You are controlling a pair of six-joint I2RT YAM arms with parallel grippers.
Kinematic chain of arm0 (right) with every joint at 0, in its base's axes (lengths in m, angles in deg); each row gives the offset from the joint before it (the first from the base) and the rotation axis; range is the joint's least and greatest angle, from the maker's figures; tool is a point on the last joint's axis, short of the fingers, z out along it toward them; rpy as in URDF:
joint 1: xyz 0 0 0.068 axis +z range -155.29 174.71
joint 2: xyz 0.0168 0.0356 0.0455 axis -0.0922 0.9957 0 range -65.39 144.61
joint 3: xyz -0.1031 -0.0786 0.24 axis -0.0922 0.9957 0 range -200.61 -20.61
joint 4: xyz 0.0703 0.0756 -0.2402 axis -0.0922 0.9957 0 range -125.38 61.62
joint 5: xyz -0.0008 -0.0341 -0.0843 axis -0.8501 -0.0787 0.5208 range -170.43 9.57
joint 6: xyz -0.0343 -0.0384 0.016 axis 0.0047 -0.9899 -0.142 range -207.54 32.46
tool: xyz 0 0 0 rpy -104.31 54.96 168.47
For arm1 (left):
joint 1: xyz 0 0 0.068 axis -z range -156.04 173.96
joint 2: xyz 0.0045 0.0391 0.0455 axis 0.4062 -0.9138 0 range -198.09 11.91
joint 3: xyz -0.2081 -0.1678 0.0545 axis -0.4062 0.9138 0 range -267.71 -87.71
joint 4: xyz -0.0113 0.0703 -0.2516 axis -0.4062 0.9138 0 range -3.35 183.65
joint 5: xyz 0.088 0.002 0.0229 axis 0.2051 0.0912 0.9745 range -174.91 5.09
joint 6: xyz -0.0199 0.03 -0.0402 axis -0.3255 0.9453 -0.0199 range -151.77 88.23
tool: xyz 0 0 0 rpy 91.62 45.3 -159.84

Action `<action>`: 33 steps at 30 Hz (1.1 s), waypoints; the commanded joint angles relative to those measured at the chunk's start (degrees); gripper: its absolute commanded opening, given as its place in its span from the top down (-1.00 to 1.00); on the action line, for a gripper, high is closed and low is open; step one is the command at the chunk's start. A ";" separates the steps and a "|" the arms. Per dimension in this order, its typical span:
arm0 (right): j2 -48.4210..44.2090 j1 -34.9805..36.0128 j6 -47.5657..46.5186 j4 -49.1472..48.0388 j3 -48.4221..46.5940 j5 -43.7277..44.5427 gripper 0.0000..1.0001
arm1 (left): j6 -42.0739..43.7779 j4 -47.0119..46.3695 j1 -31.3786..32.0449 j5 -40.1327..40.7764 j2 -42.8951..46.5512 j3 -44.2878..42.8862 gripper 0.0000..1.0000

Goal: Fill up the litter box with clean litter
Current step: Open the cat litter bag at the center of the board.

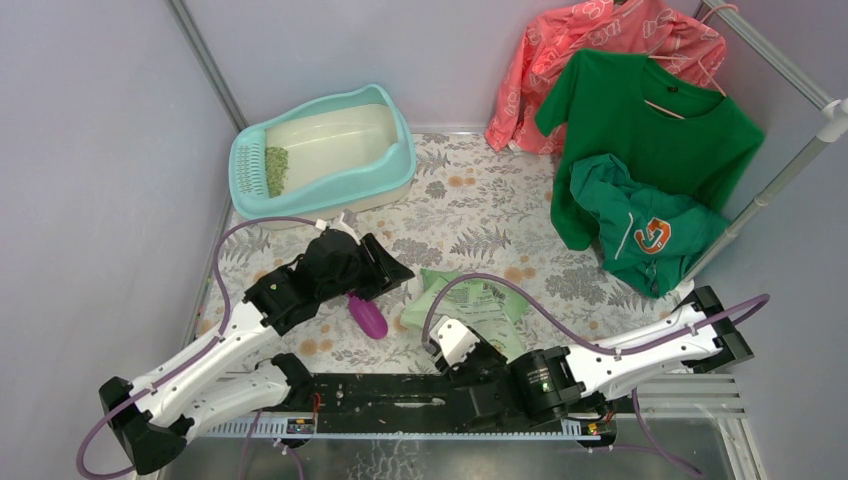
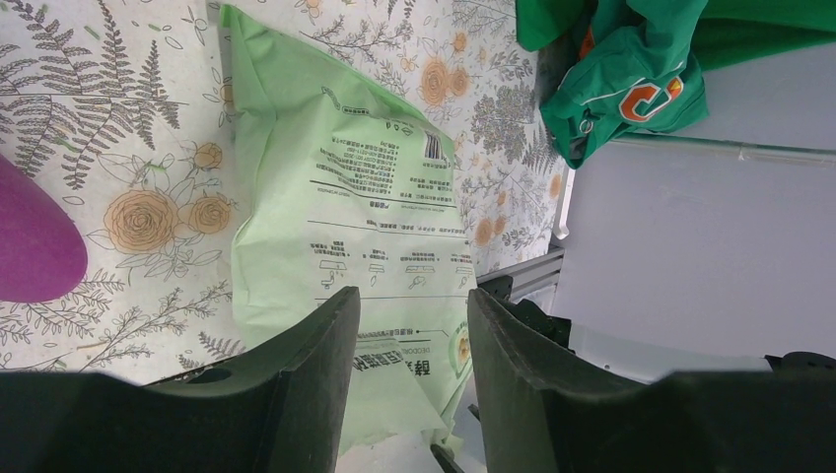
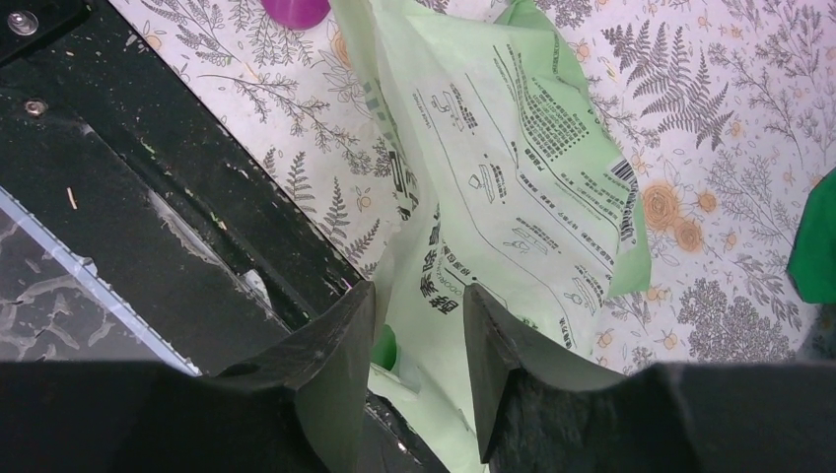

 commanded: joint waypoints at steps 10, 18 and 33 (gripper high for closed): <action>-9.00 -0.53 -1.52 -5.02 4.14 1.02 0.16 | 0.12 -3.47 -0.08 -0.88 -0.21 0.39 -0.03; -0.95 -1.70 -3.22 -2.64 -0.32 1.25 0.14 | -0.50 -4.21 -0.10 -1.05 0.46 1.73 -0.04; 2.73 -1.36 -12.21 -12.13 -2.91 -6.43 0.03 | -0.45 -3.77 -0.10 -0.77 1.99 2.72 -0.03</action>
